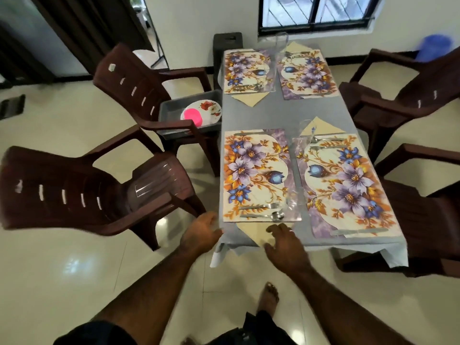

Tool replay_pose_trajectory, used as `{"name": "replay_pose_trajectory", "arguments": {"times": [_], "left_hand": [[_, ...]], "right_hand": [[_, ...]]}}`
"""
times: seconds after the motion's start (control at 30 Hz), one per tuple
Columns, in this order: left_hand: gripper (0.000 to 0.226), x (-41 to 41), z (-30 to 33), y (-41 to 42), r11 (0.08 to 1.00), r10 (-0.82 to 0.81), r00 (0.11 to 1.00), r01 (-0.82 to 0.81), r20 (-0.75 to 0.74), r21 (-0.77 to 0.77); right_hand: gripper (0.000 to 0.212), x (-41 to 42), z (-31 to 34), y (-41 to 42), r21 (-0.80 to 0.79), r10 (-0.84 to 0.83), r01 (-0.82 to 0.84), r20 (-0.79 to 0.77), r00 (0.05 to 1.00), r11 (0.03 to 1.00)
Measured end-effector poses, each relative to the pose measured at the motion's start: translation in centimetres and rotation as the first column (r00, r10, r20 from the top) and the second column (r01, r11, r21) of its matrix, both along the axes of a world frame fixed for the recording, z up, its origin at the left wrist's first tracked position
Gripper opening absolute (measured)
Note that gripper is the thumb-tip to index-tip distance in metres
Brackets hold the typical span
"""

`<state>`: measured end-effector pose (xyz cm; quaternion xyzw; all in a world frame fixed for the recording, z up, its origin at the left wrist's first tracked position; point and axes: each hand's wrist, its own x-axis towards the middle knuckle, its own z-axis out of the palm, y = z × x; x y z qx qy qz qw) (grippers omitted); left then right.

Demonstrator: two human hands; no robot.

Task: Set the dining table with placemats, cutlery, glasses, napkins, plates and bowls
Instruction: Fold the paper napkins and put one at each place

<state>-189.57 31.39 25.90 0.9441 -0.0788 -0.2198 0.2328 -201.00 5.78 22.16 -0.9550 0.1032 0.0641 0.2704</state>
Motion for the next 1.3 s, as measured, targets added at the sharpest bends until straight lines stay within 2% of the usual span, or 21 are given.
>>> {"name": "replay_pose_trajectory", "arguments": {"times": [0.1, 0.2, 0.3, 0.4, 0.5, 0.63, 0.77, 0.83, 0.9, 1.0, 1.17, 1.3], "left_hand": [[0.052, -2.1, -0.6, 6.7, 0.997, 0.068, 0.997, -0.069, 0.020, 0.030], [0.059, -4.9, -1.2, 15.3, 0.985, 0.172, 0.985, -0.172, 0.003, -0.002], [0.061, -8.3, -2.3, 24.5, 0.958, 0.285, 0.958, -0.285, -0.019, -0.042], [0.058, -12.9, -3.4, 35.3, 0.906, 0.419, 0.906, -0.421, -0.056, -0.035], [0.051, -18.1, -4.0, 45.4, 0.801, 0.595, 0.800, -0.598, -0.083, -0.020], [0.044, -22.4, -3.9, 54.5, 0.615, 0.778, 0.620, -0.785, -0.100, -0.078], [0.041, -24.5, -4.6, 59.3, 0.403, 0.883, 0.429, -0.901, -0.188, -0.162], [0.038, -25.7, -6.1, 62.7, 0.260, 0.923, 0.294, -0.952, -0.247, -0.161], [0.035, -26.8, -6.3, 63.9, 0.208, 0.933, 0.243, -0.966, -0.266, -0.153], [0.032, -26.5, -7.5, 71.5, 0.106, 0.946, 0.128, -0.990, -0.296, -0.090], [0.032, -23.2, -6.4, 83.3, 0.035, 0.960, 0.027, -0.999, -0.278, 0.024], [0.027, -17.4, -3.9, 91.1, -0.062, 0.971, -0.054, -0.998, -0.232, -0.027]], "right_hand": [[0.043, 2.0, 0.1, 5.3, -0.077, 0.186, -0.187, -0.014, 0.982, 0.979], [0.043, 4.0, -0.3, 12.2, -0.128, 0.368, -0.371, -0.047, 0.928, 0.920], [0.047, 5.3, -0.9, 19.4, -0.154, 0.477, -0.485, -0.092, 0.874, 0.861], [0.048, 5.8, -1.0, 28.4, -0.139, 0.540, -0.577, -0.232, 0.809, 0.805], [0.047, 6.0, -0.3, 37.5, -0.111, 0.600, -0.658, -0.318, 0.734, 0.745], [0.045, 7.2, 0.5, 47.4, 0.001, 0.653, -0.716, -0.409, 0.637, 0.698], [0.041, 9.1, 0.0, 54.7, 0.052, 0.680, -0.741, -0.446, 0.582, 0.669], [0.040, 10.4, -1.8, 59.9, 0.065, 0.698, -0.776, -0.487, 0.525, 0.628], [0.038, 11.1, -2.1, 62.4, 0.086, 0.692, -0.773, -0.515, 0.505, 0.628], [0.036, 14.5, -5.3, 71.6, 0.147, 0.724, -0.799, -0.541, 0.429, 0.583], [0.031, 22.0, -6.1, 85.8, 0.245, 0.772, -0.823, -0.550, 0.317, 0.512], [0.035, 30.3, -3.6, 95.8, 0.242, 0.813, -0.866, -0.518, 0.265, 0.437]]}}
